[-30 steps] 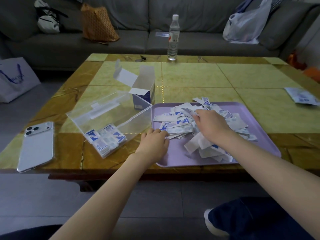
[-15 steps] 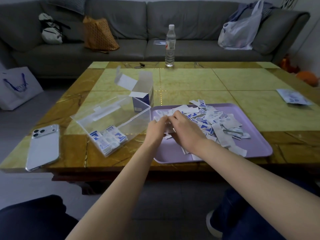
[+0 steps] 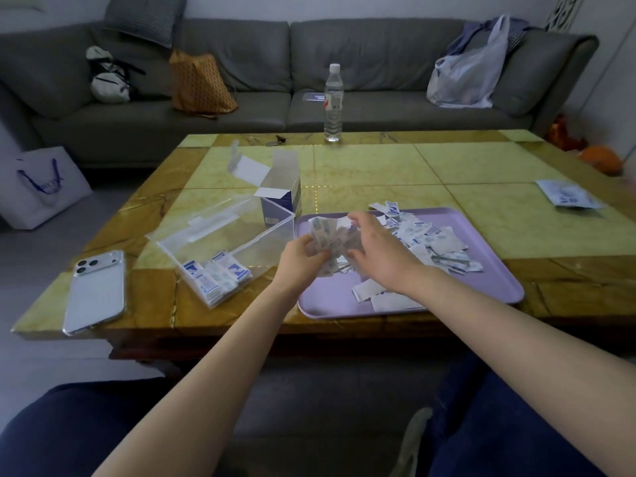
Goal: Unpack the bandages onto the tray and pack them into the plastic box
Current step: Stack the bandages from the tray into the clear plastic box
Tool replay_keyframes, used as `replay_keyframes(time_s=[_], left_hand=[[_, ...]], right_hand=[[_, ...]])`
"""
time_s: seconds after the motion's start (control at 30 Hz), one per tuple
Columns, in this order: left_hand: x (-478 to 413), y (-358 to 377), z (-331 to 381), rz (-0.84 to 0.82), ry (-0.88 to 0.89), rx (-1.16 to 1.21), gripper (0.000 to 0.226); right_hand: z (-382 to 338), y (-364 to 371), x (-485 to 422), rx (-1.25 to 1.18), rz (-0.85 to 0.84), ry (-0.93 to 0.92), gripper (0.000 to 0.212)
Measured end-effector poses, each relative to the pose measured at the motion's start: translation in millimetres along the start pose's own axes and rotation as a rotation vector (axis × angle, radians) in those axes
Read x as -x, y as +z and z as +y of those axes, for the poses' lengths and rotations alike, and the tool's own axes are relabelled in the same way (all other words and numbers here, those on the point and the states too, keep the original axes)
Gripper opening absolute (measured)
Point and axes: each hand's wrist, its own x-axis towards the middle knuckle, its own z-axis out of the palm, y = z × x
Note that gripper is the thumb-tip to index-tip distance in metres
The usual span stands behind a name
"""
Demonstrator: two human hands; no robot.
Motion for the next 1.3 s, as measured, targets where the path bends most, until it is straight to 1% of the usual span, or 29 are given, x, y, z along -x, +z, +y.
replay_keyframes(time_s=[0.1, 0.17, 0.3, 0.47, 0.5, 0.63, 0.7, 0.93, 1.07, 1.23, 1.3], left_hand=[[0.8, 0.1, 0.5, -0.012, 0.035, -0.101, 0.029], [0.0, -1.0, 0.3, -0.009, 0.079, -0.174, 0.028], [-2.3, -0.6, 1.0, -0.051, 0.137, -0.371, 0.023], [-9.8, 2.5, 4.6, -0.136, 0.128, -0.57, 0.005], [-13.4, 2.8, 5.5, -0.15, 0.128, -0.59, 0.005], [-25.8, -0.9, 10.9, -0.19, 0.119, -0.648, 0.002], [-32.8, -3.2, 12.0, -0.196, 0.109, -0.665, 0.01], [-47.7, -9.3, 1.7, -0.145, 0.086, -0.624, 0.02], [-54.8, -2.4, -4.0, -0.18, 0.082, -0.575, 0.026], [-61.8, 4.9, -14.7, -0.214, 0.149, -0.664, 0.023], [-60.4, 3.9, -14.6, -0.231, 0.163, -0.673, 0.018]], right_hand=[[6.1, 0.1, -3.3, 0.003, 0.039, 0.054, 0.039], [9.9, -0.1, -5.6, -0.002, 0.056, 0.057, 0.031], [17.1, 0.8, -10.8, -0.079, 0.116, 0.02, 0.022], [18.7, 10.6, -21.7, -0.217, 0.182, -0.014, 0.017], [19.1, 13.1, -24.5, -0.241, 0.183, -0.017, 0.017], [21.6, 19.6, -35.3, -0.275, 0.147, -0.015, 0.021], [24.1, 24.0, -42.2, -0.301, 0.161, 0.01, 0.025], [26.8, 41.0, -52.1, -0.527, 0.159, 0.143, 0.029], [31.2, 44.6, -54.5, -0.685, 0.153, 0.229, 0.034], [34.0, 46.6, -56.3, -0.77, 0.102, 0.26, 0.036], [34.9, 48.1, -56.1, -0.727, 0.097, 0.253, 0.036]])
